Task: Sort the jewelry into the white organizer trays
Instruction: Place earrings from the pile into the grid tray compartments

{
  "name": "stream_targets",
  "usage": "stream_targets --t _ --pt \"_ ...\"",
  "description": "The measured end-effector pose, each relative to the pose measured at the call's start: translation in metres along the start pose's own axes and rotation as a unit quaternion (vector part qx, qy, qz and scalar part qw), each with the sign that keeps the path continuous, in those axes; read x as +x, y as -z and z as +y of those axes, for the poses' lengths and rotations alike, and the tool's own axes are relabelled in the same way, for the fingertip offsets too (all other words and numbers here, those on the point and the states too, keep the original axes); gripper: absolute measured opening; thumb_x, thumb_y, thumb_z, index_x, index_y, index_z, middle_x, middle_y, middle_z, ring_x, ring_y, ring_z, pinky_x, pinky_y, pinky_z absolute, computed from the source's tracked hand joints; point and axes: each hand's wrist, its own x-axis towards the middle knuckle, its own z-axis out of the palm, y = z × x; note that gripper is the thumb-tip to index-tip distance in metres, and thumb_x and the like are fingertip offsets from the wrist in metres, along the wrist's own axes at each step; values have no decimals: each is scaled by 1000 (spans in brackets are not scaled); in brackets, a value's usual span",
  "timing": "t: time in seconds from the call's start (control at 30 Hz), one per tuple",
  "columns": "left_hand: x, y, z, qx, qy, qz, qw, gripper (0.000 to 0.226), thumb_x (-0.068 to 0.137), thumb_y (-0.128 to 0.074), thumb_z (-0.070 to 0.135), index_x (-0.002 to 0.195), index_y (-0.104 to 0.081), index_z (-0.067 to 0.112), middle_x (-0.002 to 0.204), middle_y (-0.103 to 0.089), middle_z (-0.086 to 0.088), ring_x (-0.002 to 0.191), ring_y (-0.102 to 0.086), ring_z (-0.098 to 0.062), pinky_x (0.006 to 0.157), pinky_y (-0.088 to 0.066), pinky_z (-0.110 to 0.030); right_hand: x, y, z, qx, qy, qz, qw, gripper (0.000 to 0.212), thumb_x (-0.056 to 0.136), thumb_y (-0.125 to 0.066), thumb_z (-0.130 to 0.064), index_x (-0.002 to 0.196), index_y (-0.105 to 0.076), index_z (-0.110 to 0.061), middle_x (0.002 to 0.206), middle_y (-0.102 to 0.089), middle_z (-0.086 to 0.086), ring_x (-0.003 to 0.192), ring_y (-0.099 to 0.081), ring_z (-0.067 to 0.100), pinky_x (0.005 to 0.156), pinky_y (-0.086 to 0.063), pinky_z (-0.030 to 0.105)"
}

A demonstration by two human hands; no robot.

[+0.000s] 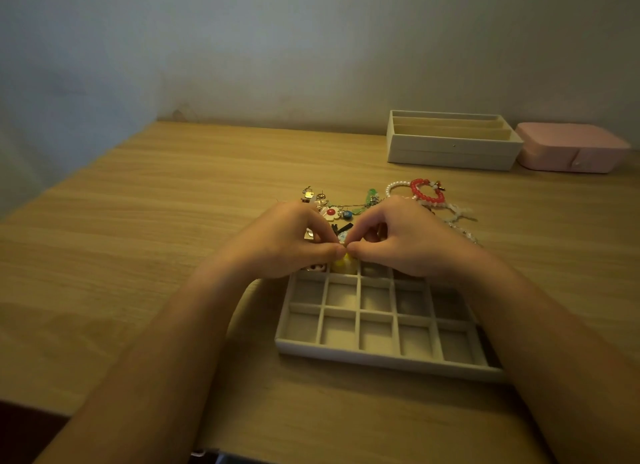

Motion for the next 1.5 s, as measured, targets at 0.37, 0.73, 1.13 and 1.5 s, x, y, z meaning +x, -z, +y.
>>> stream_targets --t 0.37,0.73,1.13,1.5 --pt "1 0 2 32 -2 -19 999 14 81 -76 46 89 -77 35 89 -56 13 84 -52 -6 73 -45 -34 0 0 -1 -7 0 -6 1000 5 88 -78 -28 91 -81 -25 74 -66 -7 66 -54 6 55 -42 21" --pt "4 -3 3 73 3 11 997 13 76 -82 44 87 -78 38 88 -61 12 84 -58 -10 75 -51 -37 1 -2 1 20 7 18 1000 18 88 -69 -14 92 -81 -26 82 -72 -8 79 -65 13 63 -55 27" --pt "4 -5 -6 -11 0 10 1000 7 79 -82 33 80 -76 35 80 -64 16 80 -58 -4 72 -48 -32 -1 1 -3 17 -8 6 1000 22 94 -63 -16 96 -81 -28 91 -70 -17 87 -64 4 79 -59 32" --pt "8 7 -28 -69 102 238 963 7 96 -64 24 92 -69 27 78 -64 11 64 -55 2 53 -36 -10 1 1 -4 45 -8 44 998 25 95 -60 -15 92 -76 -34 98 -72 -9 89 -66 11 78 -59 34"
